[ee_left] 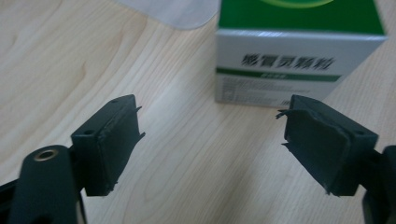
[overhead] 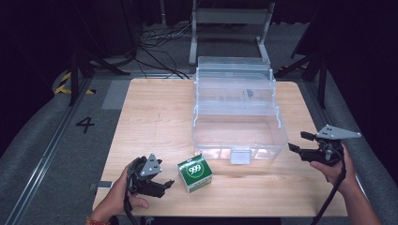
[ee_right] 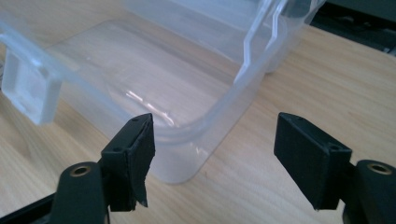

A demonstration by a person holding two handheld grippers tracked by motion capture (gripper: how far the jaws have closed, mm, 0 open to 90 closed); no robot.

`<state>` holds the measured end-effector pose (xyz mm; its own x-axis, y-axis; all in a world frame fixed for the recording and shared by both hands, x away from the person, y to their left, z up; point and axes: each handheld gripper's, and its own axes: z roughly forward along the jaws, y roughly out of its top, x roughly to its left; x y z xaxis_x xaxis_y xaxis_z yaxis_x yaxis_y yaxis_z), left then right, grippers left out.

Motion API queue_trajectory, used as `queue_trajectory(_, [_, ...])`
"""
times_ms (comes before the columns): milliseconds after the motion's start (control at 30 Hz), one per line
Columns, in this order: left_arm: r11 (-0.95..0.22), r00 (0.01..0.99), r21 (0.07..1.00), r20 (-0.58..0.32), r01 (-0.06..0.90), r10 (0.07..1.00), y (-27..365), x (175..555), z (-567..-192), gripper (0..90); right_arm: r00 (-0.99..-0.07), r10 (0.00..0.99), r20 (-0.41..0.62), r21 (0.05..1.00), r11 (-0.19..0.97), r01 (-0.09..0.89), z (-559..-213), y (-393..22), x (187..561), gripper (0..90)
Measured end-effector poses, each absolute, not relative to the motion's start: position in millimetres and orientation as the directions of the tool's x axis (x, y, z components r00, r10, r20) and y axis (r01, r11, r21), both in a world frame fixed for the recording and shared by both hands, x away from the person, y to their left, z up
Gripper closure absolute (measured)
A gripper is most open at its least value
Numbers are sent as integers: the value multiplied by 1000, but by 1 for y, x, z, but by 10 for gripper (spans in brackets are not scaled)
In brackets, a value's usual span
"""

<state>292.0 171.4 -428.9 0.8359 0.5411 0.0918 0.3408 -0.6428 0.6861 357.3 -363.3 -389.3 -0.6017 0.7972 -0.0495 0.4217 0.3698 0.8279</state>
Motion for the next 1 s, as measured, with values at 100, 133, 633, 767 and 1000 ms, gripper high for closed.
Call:
queue_trajectory(100, [-654,840,685,111,322,531,159,289,-424,169,-594,804,-28,835,346,428,-386,-356,365,304])
queue_trajectory(133, [-654,840,685,111,322,531,159,289,-424,169,-594,804,-28,835,346,428,-386,-356,365,304])
queue_trajectory(633, [-670,884,689,92,276,459,129,289,-402,160,-604,797,-4,793,371,484,-395,-332,388,301])
queue_trajectory(767, [-687,891,679,106,260,442,118,288,-398,157,-602,799,-6,783,378,494,-398,-330,391,300])
queue_trajectory(1000, [-721,892,635,108,277,438,102,304,-405,154,-594,805,-8,771,383,508,-402,-329,395,278])
